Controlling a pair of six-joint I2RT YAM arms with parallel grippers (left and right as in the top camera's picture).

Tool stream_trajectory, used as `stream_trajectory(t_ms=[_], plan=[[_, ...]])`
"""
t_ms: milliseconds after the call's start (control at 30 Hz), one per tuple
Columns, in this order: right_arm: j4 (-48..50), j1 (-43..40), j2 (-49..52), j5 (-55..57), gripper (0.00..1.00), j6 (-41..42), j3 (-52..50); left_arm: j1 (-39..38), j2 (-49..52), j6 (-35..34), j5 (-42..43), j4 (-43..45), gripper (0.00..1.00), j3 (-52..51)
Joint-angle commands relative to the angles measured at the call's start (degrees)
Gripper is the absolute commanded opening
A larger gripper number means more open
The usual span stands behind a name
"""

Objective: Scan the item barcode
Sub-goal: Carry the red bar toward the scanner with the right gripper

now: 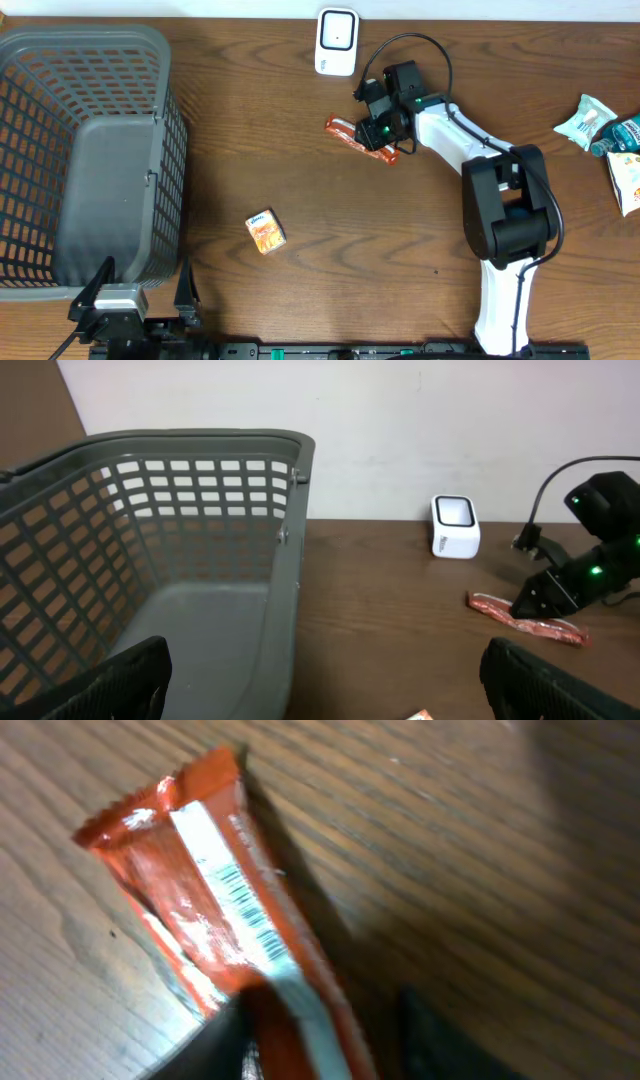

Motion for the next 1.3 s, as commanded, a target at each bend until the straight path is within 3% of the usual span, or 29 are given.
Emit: stream_trajectory(t_ms=[0, 100, 200, 333, 467, 600, 700, 833, 967, 1100, 1267], plan=[[-6.54, 1.53, 9.22, 3.76, 0.24, -7.85, -3.65, 0.35, -0.28, -0.26, 0.11, 0.15, 0.98, 0.24], [-14.53, 1.51, 10.62, 7.15, 0.01, -14.99, -3.65, 0.35, -0.28, -0.26, 0.09, 0.15, 0.98, 0.24], [-15.85, 1.42, 10.54, 9.64, 0.01, -14.78, -3.61, 0.35, -0.28, -0.26, 0.11, 0.15, 0.98, 0.24], [-14.14, 1.42, 8.28, 16.26, 0.01, -7.91, -1.53, 0.35, -0.28, -0.26, 0.09, 0.15, 0.98, 0.24], [-13.70, 1.60, 2.51, 20.11, 0.01, -6.67, 0.96, 0.35, -0.28, -0.26, 0.09, 0.15, 0.98, 0.24], [-9.31, 2.56, -4.81, 23.61, 0.01, -0.26, 1.05, 0.35, -0.28, -0.26, 0.09, 0.15, 0.98, 0.24], [-6.71, 4.94, -7.08, 32.11, 0.01, 1.73, 1.03, 0.35, -0.28, -0.26, 0.11, 0.15, 0.98, 0.24], [-3.80, 9.42, -6.27, 46.14, 0.01, 2.08, 0.15, 0.35, -0.28, -0.26, 0.09, 0.15, 0.98, 0.24], [1.11, 15.41, -3.65, 63.25, 0.01, 10.73, -2.51, 0.35, -0.28, -0.26, 0.09, 0.15, 0.98, 0.24], [2.97, 20.98, -0.61, 70.49, 0.01, 18.08, -4.68, 0.35, -0.28, -0.26, 0.11, 0.15, 0.98, 0.24], [6.21, 25.90, 2.73, 76.32, 0.02, 19.28, -7.23, 0.35, -0.28, -0.26, 0.09, 0.15, 0.98, 0.24]])
